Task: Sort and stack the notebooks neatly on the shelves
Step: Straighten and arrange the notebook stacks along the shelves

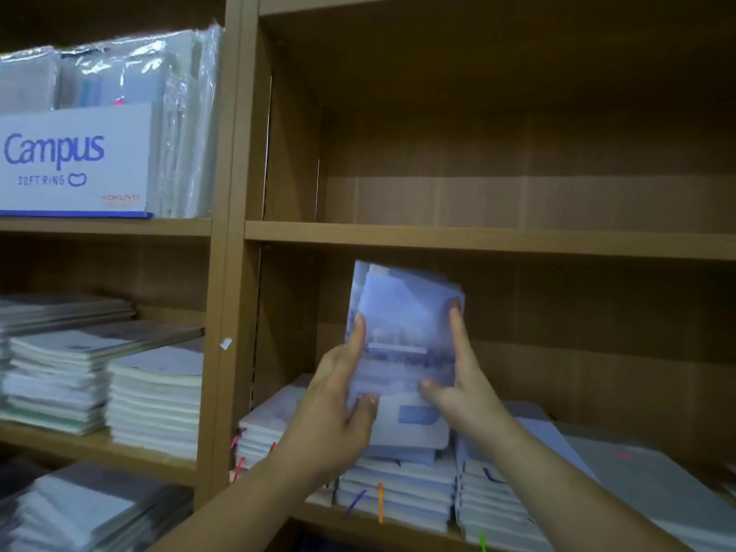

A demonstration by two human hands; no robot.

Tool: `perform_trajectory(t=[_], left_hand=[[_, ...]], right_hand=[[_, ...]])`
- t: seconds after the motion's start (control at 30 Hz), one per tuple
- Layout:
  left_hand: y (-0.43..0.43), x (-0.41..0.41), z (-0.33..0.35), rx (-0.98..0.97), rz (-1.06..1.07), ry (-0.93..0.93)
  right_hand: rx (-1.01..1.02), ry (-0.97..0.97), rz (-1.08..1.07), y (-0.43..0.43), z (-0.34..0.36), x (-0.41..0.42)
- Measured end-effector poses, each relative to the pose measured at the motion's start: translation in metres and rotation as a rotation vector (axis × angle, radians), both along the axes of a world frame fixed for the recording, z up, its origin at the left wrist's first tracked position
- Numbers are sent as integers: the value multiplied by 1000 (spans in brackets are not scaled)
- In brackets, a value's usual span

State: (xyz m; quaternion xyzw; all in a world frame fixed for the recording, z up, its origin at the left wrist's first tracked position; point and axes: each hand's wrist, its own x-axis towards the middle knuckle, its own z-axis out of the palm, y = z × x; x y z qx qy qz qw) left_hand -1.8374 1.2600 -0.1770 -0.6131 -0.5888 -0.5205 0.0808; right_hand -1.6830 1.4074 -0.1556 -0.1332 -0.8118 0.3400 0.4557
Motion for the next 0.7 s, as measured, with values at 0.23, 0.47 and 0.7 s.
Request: perform_trajectory(t=[0.23, 0.47, 0.7], left_hand=[[-4, -7, -19, -50, 10, 55], [-5, -5, -17, -43, 34, 95], [-2, -6, -13, 12, 51, 90]], right_hand=[[-8, -140, 14, 2, -6, 8], [-61, -3, 94, -1, -10, 10], [-38, 65, 62, -6, -8, 6]])
